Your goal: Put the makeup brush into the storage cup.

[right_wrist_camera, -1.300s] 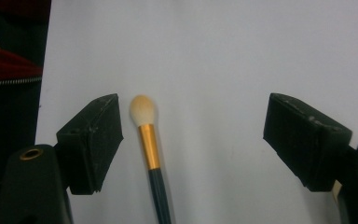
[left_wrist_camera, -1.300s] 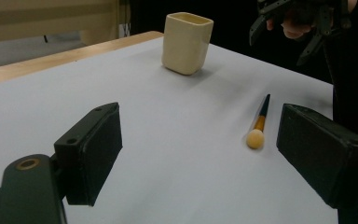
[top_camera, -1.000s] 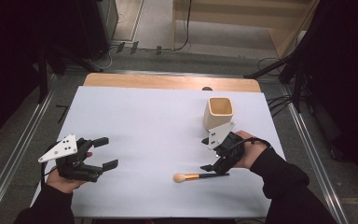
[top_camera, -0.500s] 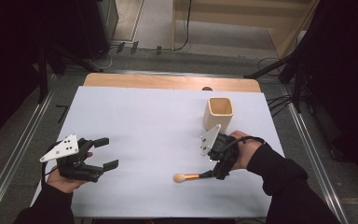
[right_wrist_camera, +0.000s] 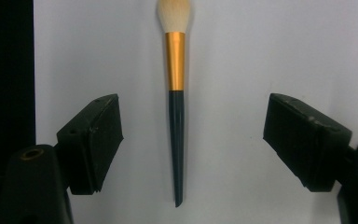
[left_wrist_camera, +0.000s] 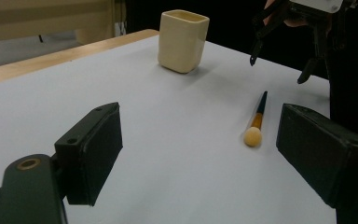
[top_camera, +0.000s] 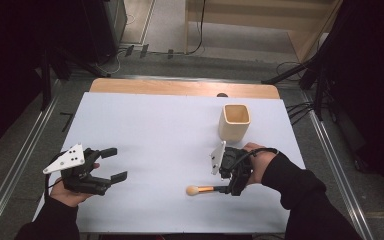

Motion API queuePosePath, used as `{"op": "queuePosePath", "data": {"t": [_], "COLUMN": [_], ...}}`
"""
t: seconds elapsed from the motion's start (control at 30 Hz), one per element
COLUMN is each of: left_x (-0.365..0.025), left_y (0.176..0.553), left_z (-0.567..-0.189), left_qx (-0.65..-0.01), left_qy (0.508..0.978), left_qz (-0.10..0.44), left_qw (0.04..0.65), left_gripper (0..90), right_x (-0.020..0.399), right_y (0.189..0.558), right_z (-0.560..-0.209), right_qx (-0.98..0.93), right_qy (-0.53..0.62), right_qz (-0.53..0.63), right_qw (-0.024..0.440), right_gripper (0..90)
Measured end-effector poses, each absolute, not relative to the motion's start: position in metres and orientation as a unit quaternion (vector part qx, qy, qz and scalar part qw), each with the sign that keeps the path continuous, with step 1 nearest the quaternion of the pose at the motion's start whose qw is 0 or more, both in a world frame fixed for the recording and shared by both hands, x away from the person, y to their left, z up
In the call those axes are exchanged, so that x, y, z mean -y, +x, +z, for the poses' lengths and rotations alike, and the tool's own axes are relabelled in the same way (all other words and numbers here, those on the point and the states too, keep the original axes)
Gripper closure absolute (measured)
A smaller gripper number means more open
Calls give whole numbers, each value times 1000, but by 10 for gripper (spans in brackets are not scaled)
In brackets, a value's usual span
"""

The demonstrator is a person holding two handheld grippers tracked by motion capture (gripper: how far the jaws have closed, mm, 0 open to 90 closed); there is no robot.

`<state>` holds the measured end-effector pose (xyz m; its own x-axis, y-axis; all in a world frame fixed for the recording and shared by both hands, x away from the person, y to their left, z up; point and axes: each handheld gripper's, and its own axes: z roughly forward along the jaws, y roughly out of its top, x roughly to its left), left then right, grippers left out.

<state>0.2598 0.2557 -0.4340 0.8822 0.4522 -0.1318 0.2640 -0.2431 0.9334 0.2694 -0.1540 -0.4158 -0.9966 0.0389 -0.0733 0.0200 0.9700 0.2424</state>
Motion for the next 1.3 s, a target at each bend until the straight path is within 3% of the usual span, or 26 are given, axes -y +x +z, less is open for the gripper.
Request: {"op": "queuePosePath", "data": {"t": [1.3], "left_x": [-255], "left_y": [260], "left_z": [-434], "left_qx": [-226], "left_qy": [787], "left_qz": [83], "left_qw": [568], "left_gripper": [152], "right_x": [153], "right_y": [265], "right_z": [-474], "right_qx": [-995], "right_qy": [36], "right_qz": [85], "right_qw": [30], "right_gripper": [257]}}
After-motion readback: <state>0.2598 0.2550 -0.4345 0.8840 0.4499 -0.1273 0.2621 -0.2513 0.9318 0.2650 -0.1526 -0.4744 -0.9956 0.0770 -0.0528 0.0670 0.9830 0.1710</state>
